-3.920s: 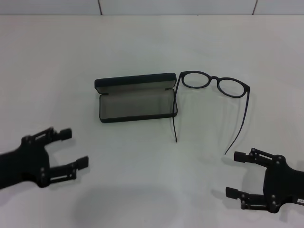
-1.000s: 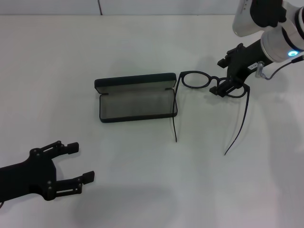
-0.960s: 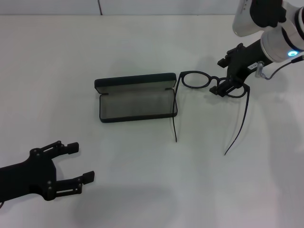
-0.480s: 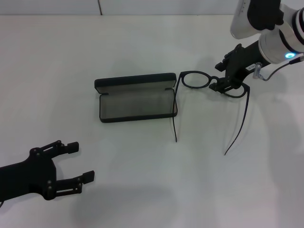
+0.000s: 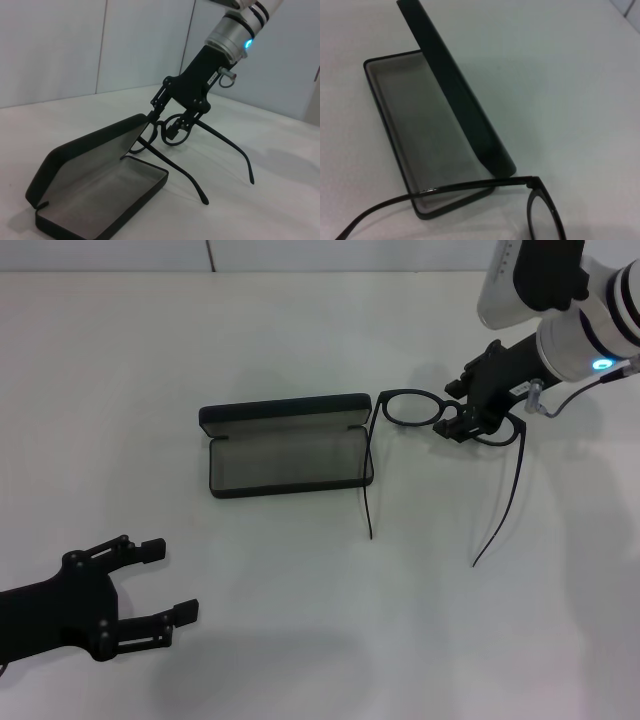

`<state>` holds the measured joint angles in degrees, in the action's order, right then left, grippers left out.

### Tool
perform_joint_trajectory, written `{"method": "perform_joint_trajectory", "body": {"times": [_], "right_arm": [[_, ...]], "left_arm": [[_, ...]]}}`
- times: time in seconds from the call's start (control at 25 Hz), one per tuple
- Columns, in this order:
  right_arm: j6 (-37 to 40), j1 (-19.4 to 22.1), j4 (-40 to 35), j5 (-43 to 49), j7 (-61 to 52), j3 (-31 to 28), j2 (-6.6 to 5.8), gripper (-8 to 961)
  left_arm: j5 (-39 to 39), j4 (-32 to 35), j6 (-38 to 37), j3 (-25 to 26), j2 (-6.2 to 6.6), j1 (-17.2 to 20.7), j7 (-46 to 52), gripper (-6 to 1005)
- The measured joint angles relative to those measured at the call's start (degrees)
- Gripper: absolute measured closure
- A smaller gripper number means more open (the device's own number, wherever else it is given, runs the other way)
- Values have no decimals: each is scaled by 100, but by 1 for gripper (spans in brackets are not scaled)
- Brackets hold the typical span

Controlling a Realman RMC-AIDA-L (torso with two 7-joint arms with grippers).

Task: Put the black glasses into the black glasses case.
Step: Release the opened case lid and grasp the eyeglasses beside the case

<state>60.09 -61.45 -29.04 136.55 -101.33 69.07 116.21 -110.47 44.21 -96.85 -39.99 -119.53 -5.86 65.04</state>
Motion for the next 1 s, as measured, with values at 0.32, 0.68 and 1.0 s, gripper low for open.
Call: {"method": "perform_joint_trajectory", "body": {"times": [0.32, 0.68, 1.0], "right_arm": [[-15, 29, 13, -24, 0, 2, -2, 442], [-22, 48, 7, -24, -1, 158, -1, 529], [0, 65, -56, -24, 0, 294, -2, 792]], "left_arm": [[0, 0, 0, 0, 0, 6, -6, 196], [0, 0, 0, 19, 0, 16, 5, 202], [0, -2, 25, 21, 5, -2, 2, 208]]}}
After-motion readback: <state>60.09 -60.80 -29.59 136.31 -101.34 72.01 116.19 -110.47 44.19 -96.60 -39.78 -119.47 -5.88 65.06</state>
